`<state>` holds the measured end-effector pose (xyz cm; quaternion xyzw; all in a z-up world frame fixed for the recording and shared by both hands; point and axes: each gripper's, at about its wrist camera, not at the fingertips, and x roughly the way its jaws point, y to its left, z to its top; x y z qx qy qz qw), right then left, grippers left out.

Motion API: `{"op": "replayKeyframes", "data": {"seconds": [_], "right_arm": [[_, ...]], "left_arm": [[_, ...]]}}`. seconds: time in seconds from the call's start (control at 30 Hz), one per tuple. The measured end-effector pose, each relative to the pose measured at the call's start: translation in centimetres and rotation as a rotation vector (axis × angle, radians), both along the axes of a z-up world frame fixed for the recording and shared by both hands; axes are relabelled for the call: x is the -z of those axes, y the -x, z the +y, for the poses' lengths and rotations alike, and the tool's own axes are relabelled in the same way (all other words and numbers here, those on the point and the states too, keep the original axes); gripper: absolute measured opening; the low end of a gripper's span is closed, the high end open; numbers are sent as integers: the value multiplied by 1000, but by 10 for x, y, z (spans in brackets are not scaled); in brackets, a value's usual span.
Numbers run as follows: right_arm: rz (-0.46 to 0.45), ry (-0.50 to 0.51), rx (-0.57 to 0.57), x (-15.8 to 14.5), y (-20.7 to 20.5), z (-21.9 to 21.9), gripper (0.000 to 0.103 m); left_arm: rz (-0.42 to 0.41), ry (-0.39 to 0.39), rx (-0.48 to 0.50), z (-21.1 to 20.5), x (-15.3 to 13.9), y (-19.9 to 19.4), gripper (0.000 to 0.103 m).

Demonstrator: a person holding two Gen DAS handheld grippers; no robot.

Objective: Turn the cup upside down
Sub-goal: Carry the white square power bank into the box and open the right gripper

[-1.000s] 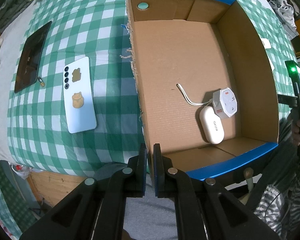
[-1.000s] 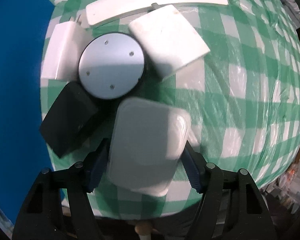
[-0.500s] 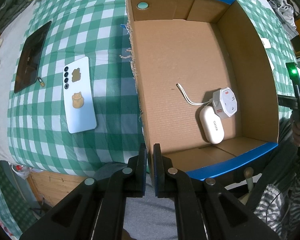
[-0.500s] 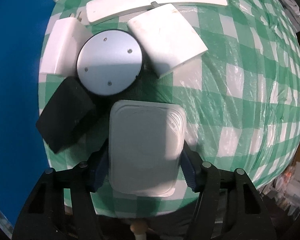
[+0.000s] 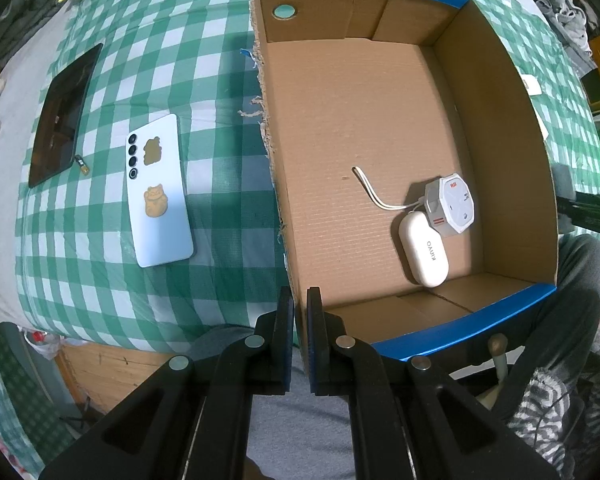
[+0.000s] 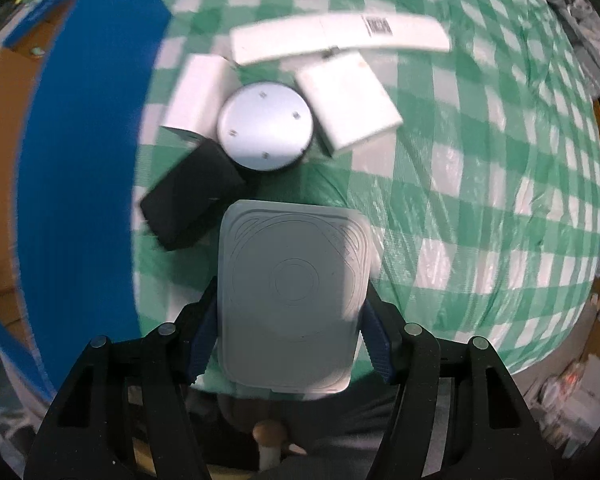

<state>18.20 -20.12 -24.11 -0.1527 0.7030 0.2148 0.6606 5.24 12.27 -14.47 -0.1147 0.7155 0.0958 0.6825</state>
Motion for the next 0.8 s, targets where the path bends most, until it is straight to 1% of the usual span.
{"op": "replayKeyframes", "data": {"seconds": [0.13,0.2,0.33,0.4,0.47,0.53,0.6,0.63,0.7,0.8], "right_arm": [[-25,-36,-28,-30,0,-2,64],[-40,-59,-47,-49,3,7,64],[-68,-97,-76,-81,-10,27,64],[-82,-119,-94,-98,-22,38,64],[-90,-146,-112,-109,-19,59,64],[-98,-167,-134,-124,-13,67,64],[-108,-192,-156,-137,-15,77,64],[-112,-204,-165,-135,-17,81,64],[-119,-228,-182,-142,-13,89,64],[-128,-248,-212,-158,-6,111,64]], "left_arm": [[2,-2,3,1,-1,0,4],[2,-2,3,1,-1,0,4],[2,-3,4,1,-1,0,4],[2,-5,6,1,-1,0,4],[3,-6,8,1,-1,0,4],[2,-6,8,1,-1,0,4],[1,-6,8,1,-1,0,4],[1,-6,8,1,-1,0,4],[1,-6,8,0,-1,0,4],[1,-7,10,0,-1,-1,4]]}}
